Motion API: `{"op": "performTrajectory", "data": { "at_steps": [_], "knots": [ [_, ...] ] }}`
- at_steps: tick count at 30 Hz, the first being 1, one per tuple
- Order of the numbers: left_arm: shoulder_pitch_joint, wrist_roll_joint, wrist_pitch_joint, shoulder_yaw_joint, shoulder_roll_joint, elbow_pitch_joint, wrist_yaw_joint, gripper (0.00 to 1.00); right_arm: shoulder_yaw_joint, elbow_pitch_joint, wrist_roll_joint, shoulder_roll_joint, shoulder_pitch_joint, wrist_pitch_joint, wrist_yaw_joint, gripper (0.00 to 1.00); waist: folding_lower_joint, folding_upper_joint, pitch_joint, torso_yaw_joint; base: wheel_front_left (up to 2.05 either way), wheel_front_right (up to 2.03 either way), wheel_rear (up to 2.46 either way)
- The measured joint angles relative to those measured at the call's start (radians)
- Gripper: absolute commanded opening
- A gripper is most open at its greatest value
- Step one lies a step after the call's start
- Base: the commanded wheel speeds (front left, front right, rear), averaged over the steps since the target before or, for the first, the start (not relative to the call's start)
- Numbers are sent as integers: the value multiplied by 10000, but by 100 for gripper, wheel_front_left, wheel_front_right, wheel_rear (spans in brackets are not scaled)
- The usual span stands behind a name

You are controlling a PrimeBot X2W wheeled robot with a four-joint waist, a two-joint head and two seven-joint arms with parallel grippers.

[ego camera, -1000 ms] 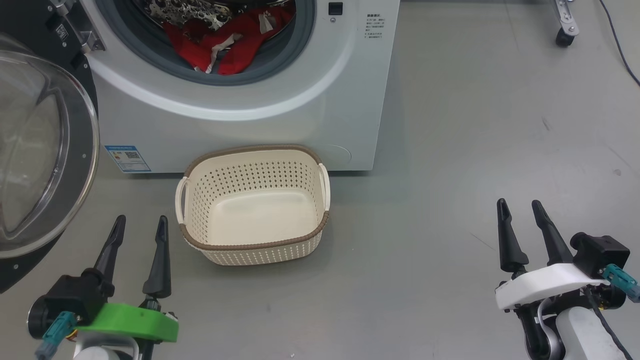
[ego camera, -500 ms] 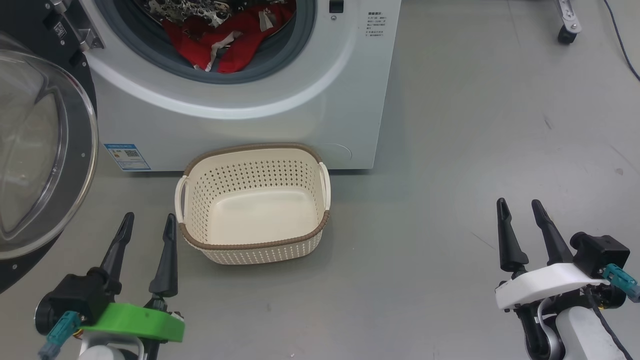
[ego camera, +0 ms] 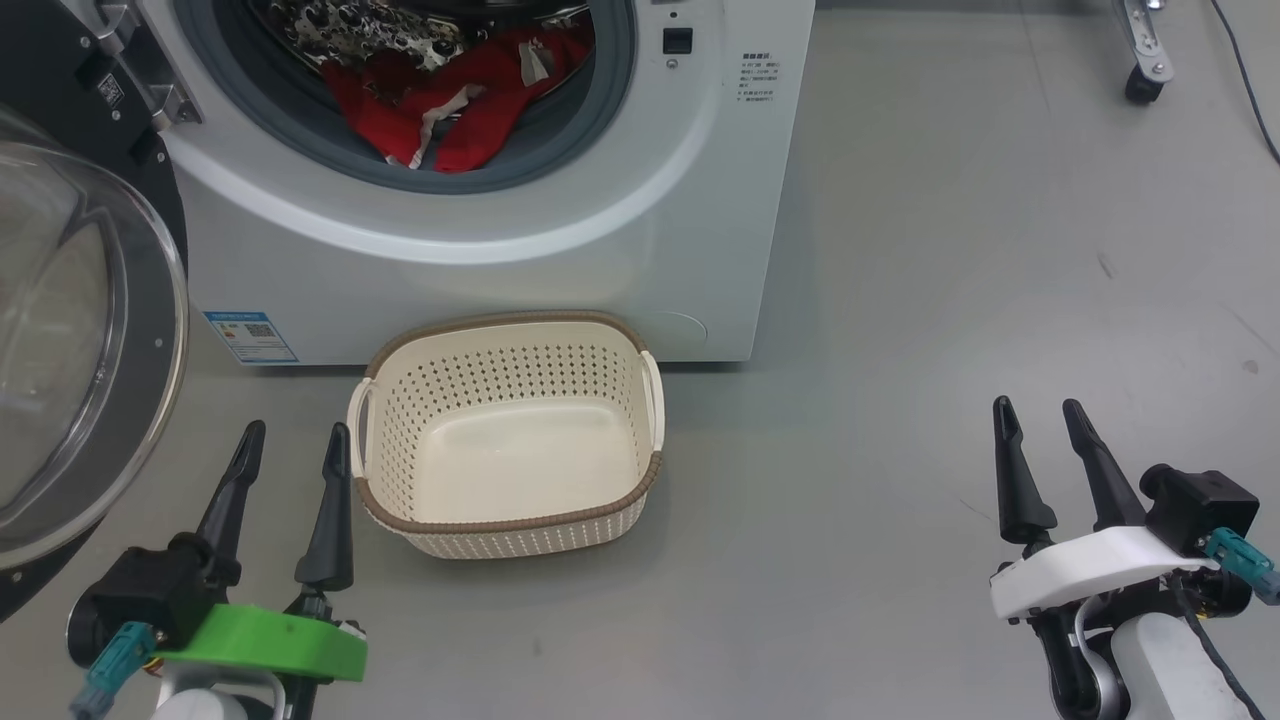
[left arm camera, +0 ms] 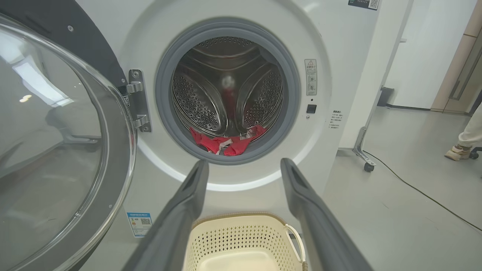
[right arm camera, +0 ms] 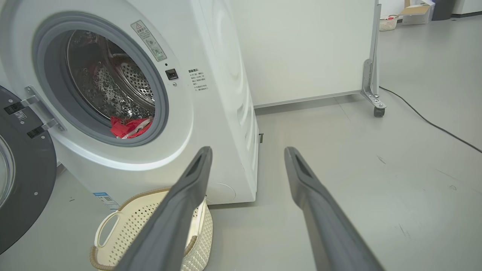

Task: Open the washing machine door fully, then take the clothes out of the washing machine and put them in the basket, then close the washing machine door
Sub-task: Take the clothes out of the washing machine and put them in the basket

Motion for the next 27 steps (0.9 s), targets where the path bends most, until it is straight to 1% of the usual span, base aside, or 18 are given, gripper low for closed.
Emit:
{"op": "performTrajectory", "data": {
  "at_steps": [4, 7, 17, 27],
  "knots": [
    [0, 15, 0, -29, 19, -17, -2, 100, 2, 10, -2, -2, 0, 0, 0, 100, 0, 0, 22, 23, 123, -123, 0],
    [-1, 380, -2, -159, 238, 33, -8, 100, 2, 38, -2, -4, 0, 0, 0, 100, 0, 0, 33, 42, 126, -126, 0],
    [-1, 378, -2, -159, 184, 8, -8, 100, 31, 59, -50, -4, -2, 0, 0, 100, 0, 0, 20, 126, 99, -99, 0],
    [-1, 410, -2, -146, 178, -65, -10, 100, 73, 67, -75, 35, -4, 0, 2, 100, 0, 0, 18, 101, 60, -60, 0]
  ]
}}
